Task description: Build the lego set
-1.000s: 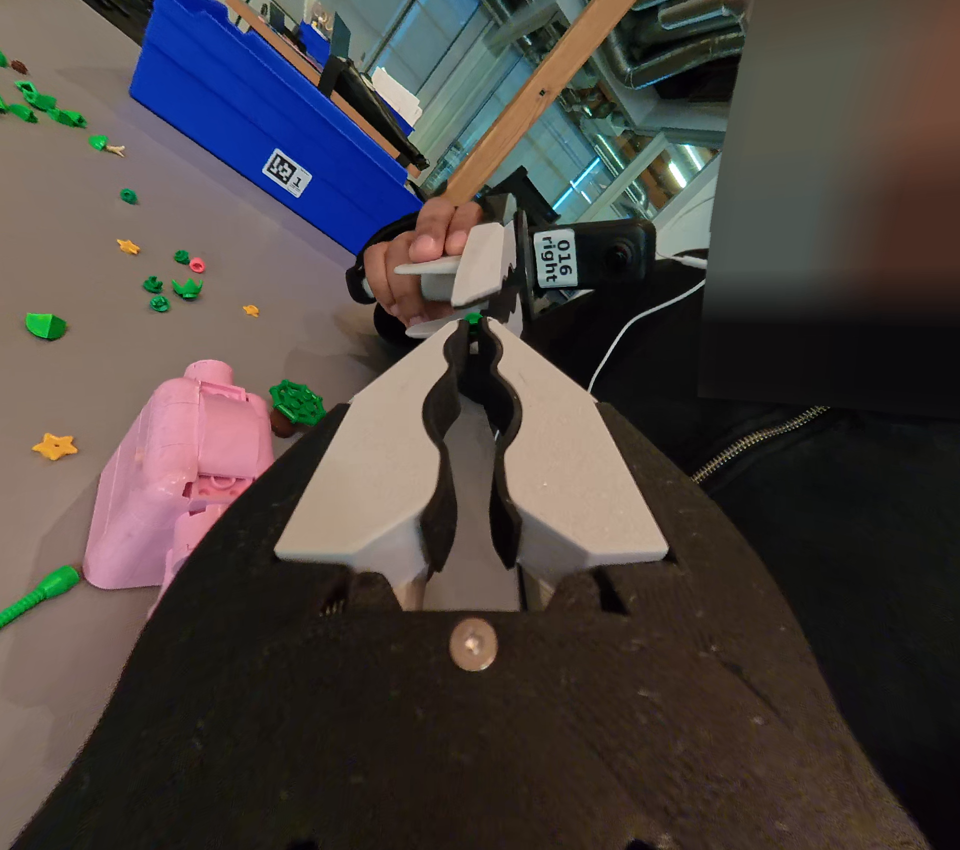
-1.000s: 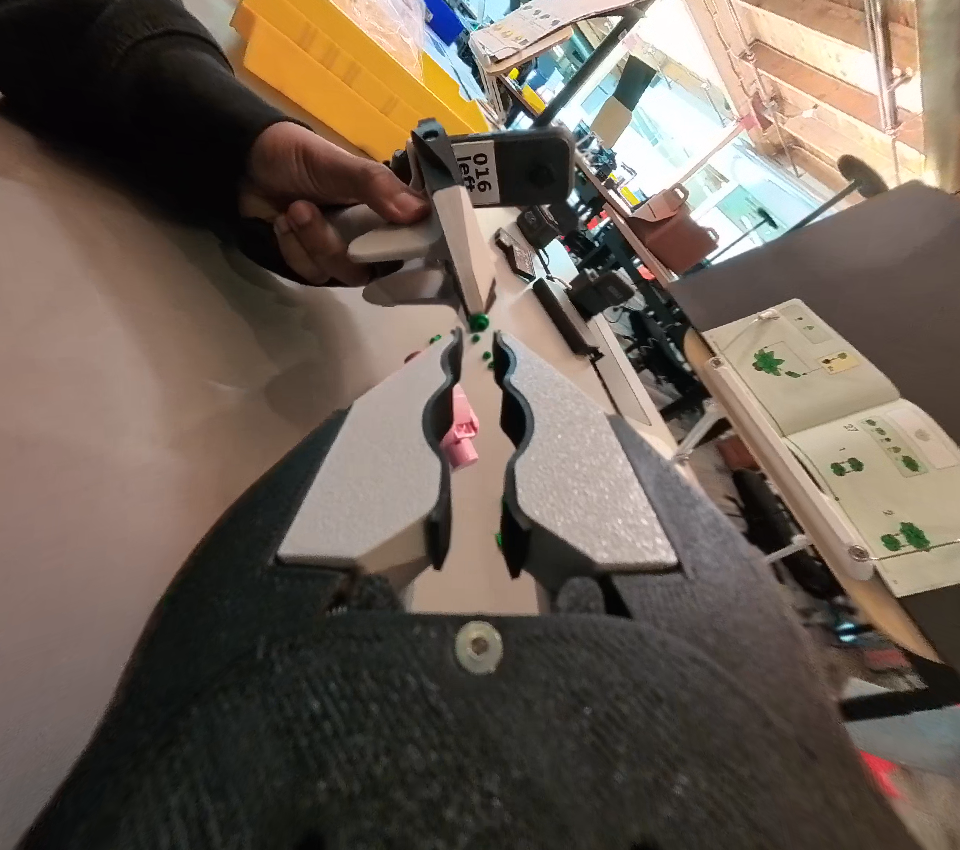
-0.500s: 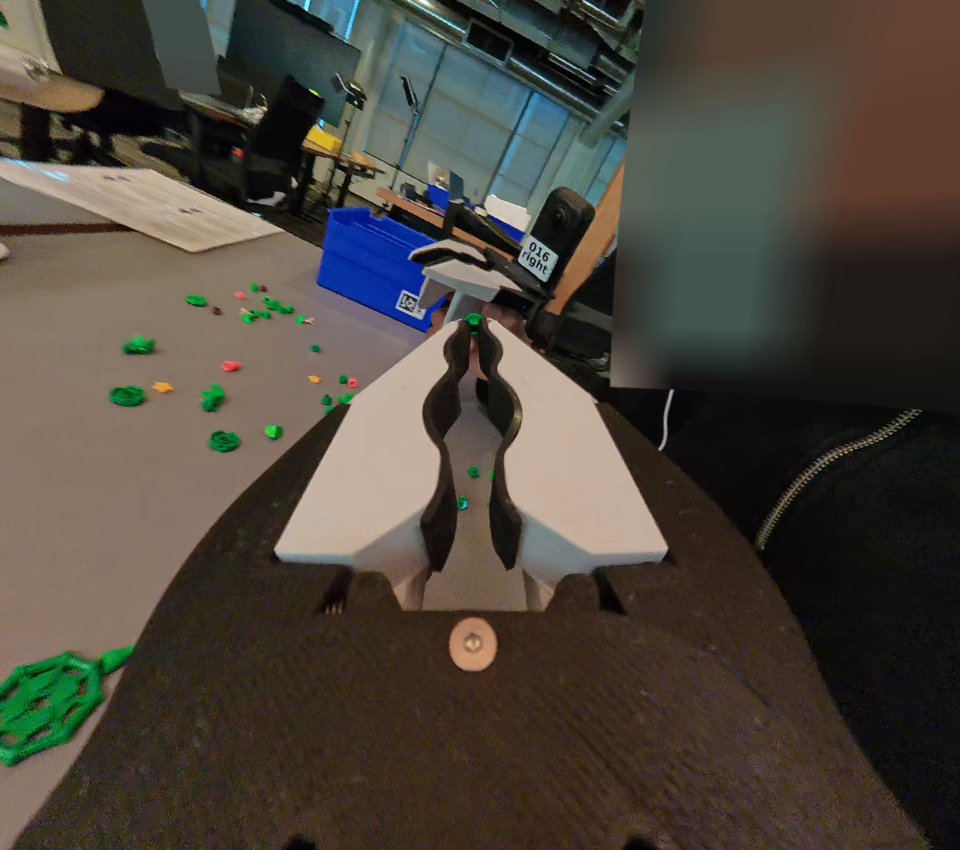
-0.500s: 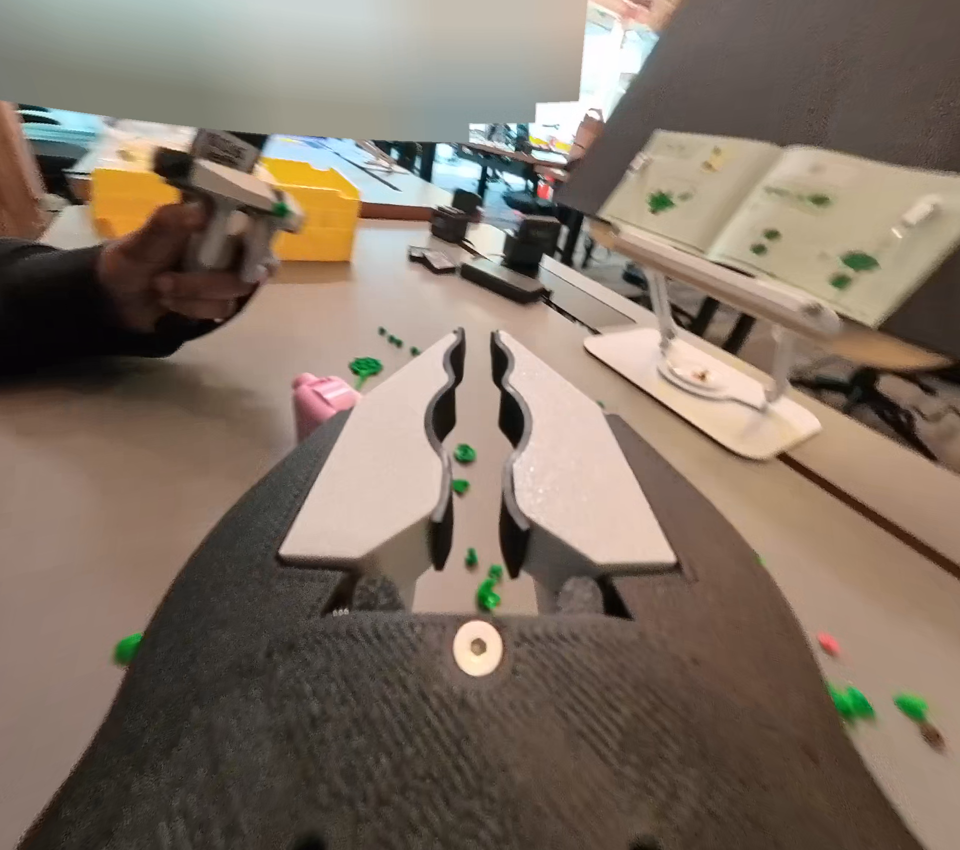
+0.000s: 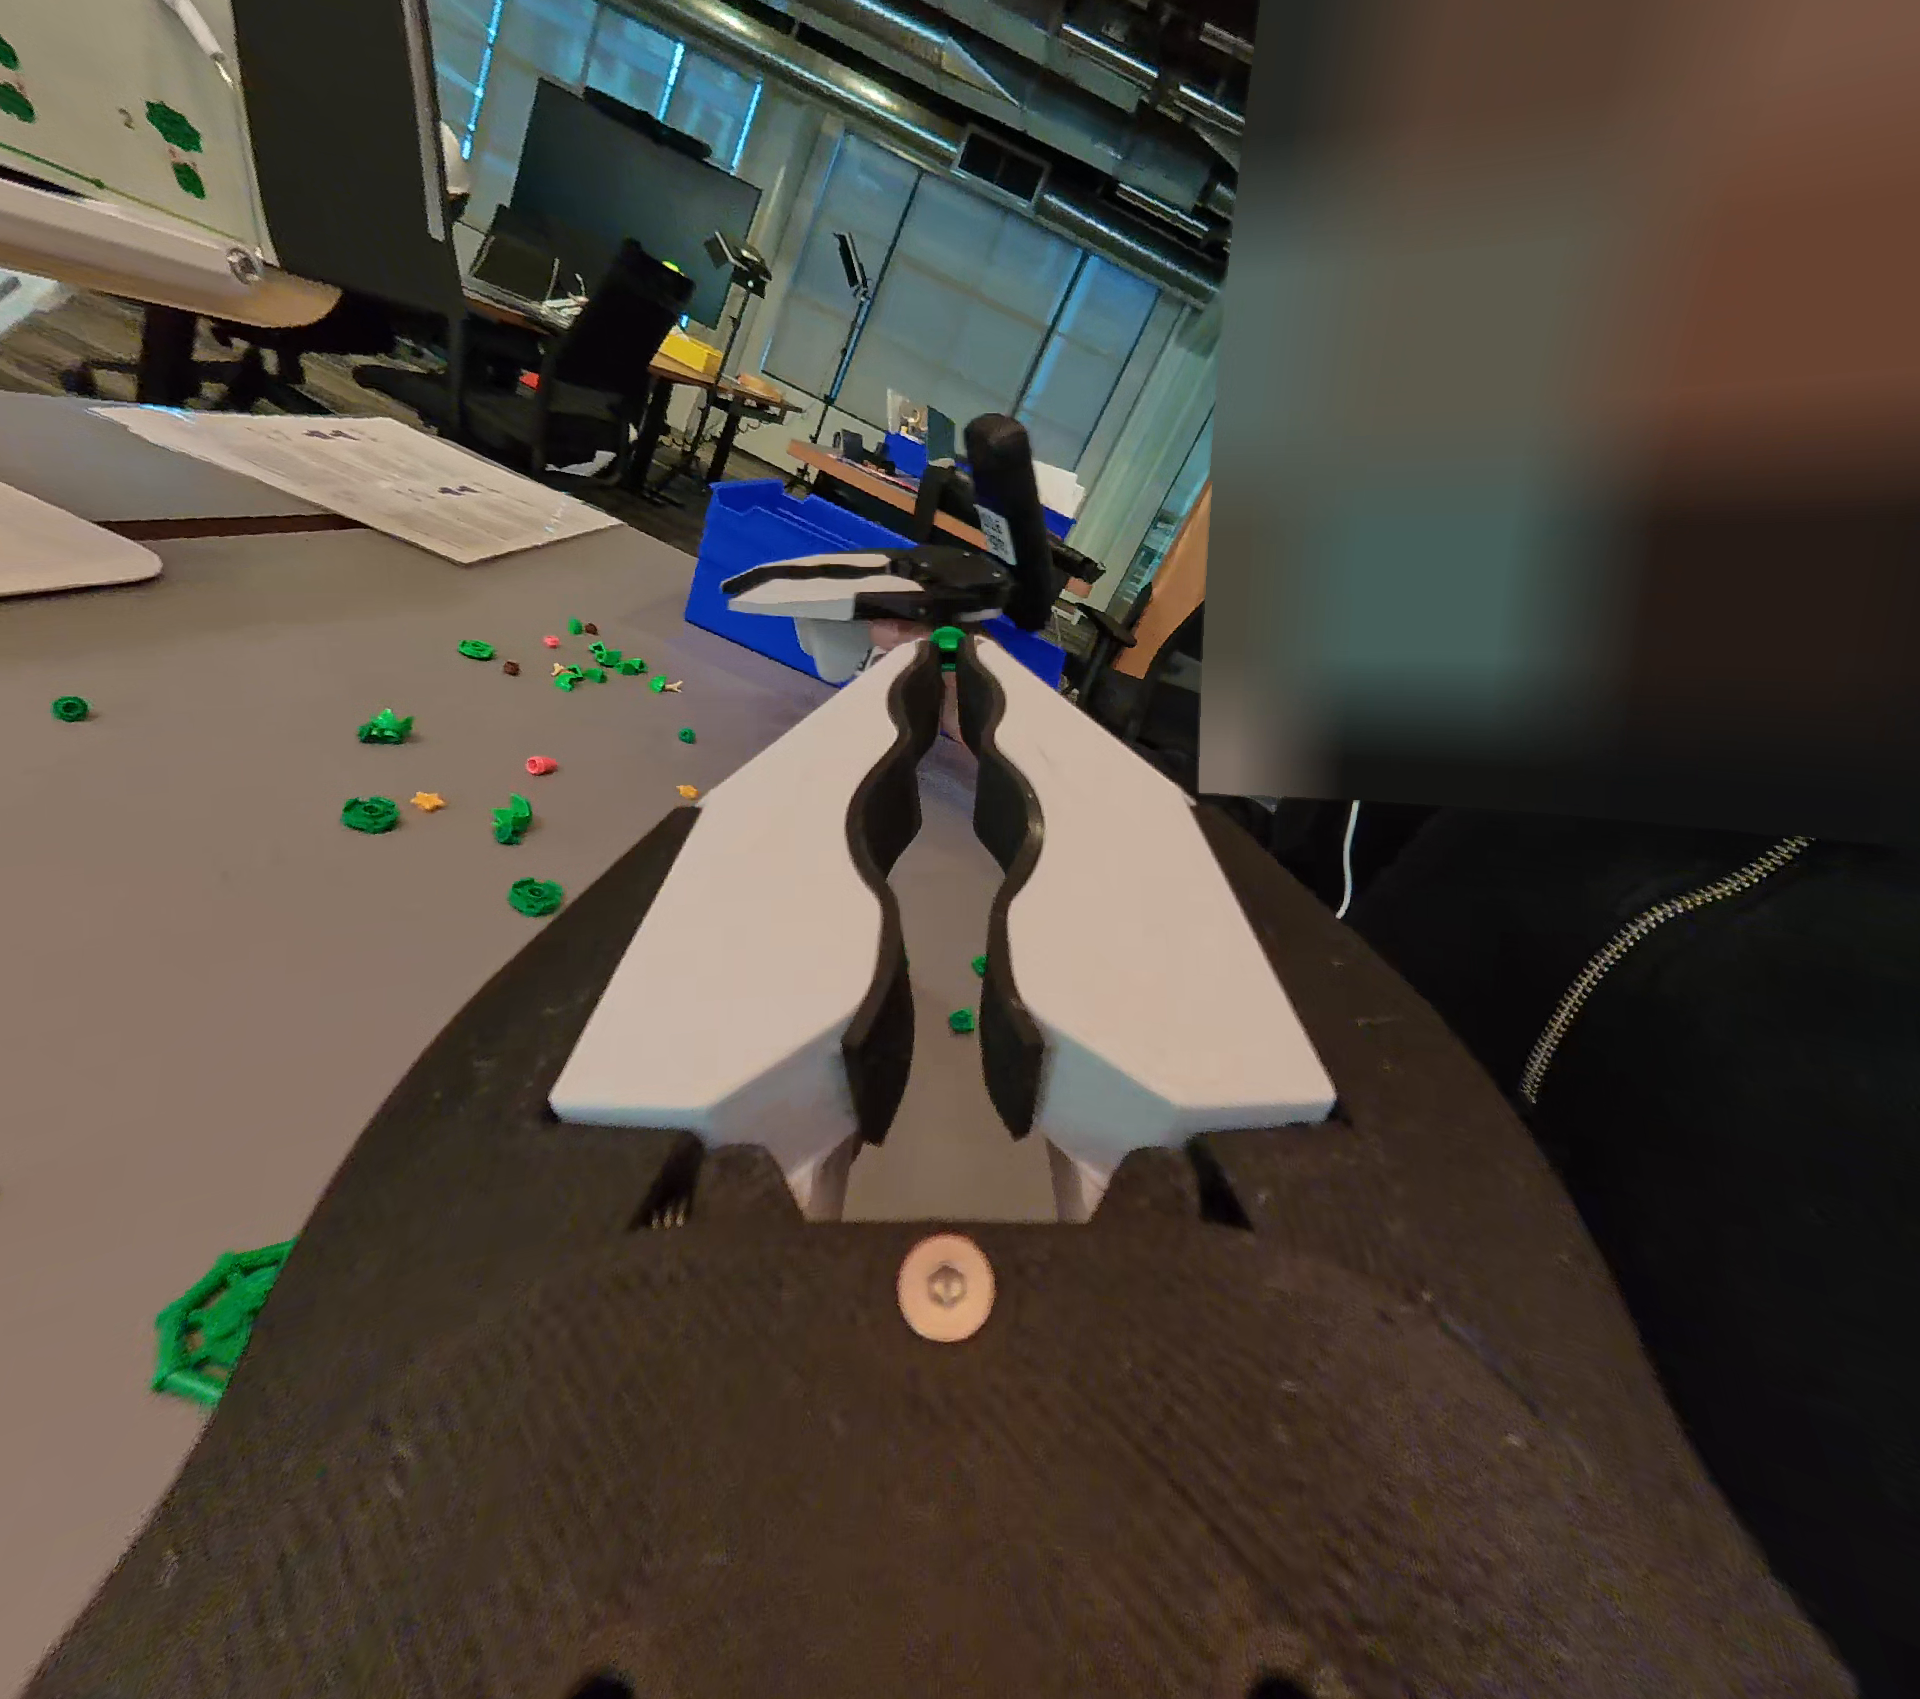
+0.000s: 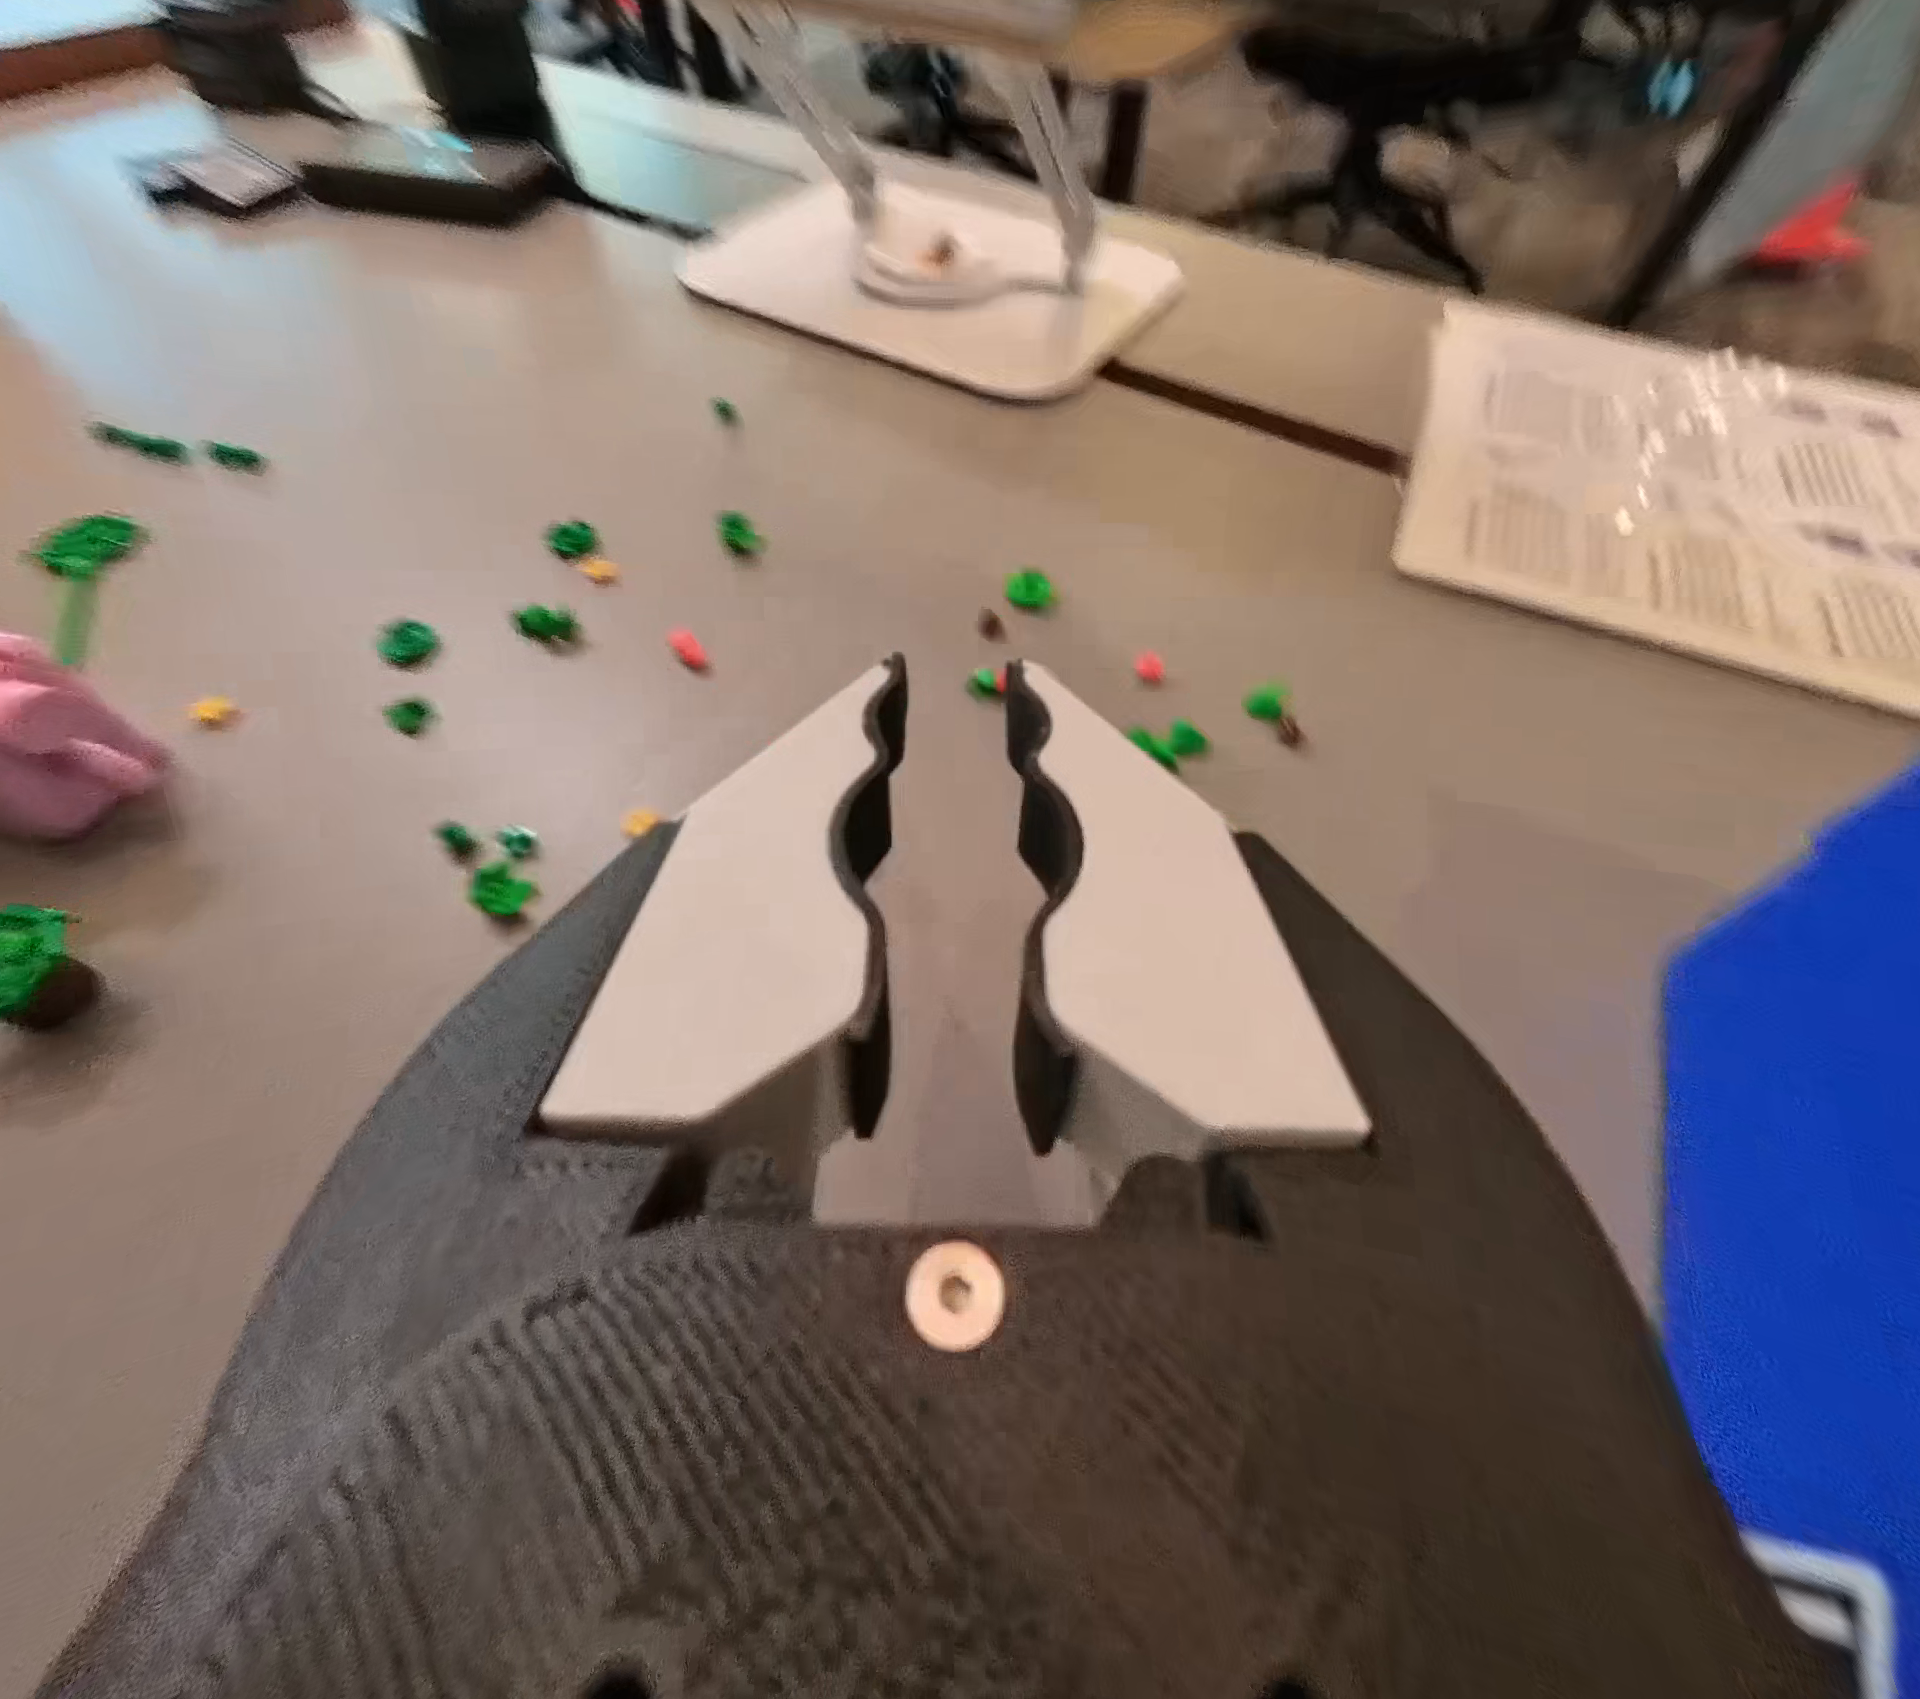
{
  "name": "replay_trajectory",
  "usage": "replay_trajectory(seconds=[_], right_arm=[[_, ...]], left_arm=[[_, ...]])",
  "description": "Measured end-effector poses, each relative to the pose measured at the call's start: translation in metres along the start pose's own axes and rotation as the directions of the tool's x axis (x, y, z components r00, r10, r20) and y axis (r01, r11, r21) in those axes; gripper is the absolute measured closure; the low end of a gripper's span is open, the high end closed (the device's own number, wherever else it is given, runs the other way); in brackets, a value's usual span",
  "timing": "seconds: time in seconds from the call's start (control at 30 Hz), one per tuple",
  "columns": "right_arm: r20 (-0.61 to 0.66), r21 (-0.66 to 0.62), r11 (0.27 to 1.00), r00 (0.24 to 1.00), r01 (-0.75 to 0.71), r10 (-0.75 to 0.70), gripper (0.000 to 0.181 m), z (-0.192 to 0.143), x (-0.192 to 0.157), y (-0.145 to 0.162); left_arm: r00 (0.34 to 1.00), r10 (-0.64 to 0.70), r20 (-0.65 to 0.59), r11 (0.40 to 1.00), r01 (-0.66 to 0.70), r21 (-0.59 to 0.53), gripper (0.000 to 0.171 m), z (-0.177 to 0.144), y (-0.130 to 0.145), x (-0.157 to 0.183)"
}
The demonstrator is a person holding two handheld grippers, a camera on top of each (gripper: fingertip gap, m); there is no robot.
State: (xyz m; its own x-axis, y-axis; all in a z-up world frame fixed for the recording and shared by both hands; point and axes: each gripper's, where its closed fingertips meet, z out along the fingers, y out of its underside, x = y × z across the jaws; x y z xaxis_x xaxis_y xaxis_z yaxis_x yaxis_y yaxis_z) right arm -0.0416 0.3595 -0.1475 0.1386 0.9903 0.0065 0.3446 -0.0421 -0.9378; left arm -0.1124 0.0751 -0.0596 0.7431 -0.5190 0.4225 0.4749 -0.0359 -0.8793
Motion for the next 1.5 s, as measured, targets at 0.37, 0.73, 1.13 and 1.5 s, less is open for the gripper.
replay_trajectory(seconds=[0.37,0.73,1.13,1.5], right_arm=[[-0.055,-0.226,0.973,0.998,-0.038,0.027,0.171,0.021,0.033,0.046],[-0.02,-0.359,0.933,1.0,-0.003,-0.005,0.174,0.037,0.034,0.064],[0.215,-0.288,0.955,0.977,0.078,-0.015,0.175,0.022,-0.022,0.054],[0.51,-0.224,0.968,0.833,-0.112,0.214,0.175,-0.01,-0.077,0.022]], left_arm=[[0.998,-0.043,-0.035,0.999,0.042,-0.01,0.17,0.005,0.005,0.003],[0.997,-0.053,-0.052,0.998,0.052,-0.023,0.171,0.008,0.008,0.006],[0.997,-0.053,-0.052,0.998,0.051,-0.039,0.171,0.01,0.012,0.006],[0.997,-0.064,-0.047,0.997,0.062,-0.04,0.171,0.01,0.013,0.003]])
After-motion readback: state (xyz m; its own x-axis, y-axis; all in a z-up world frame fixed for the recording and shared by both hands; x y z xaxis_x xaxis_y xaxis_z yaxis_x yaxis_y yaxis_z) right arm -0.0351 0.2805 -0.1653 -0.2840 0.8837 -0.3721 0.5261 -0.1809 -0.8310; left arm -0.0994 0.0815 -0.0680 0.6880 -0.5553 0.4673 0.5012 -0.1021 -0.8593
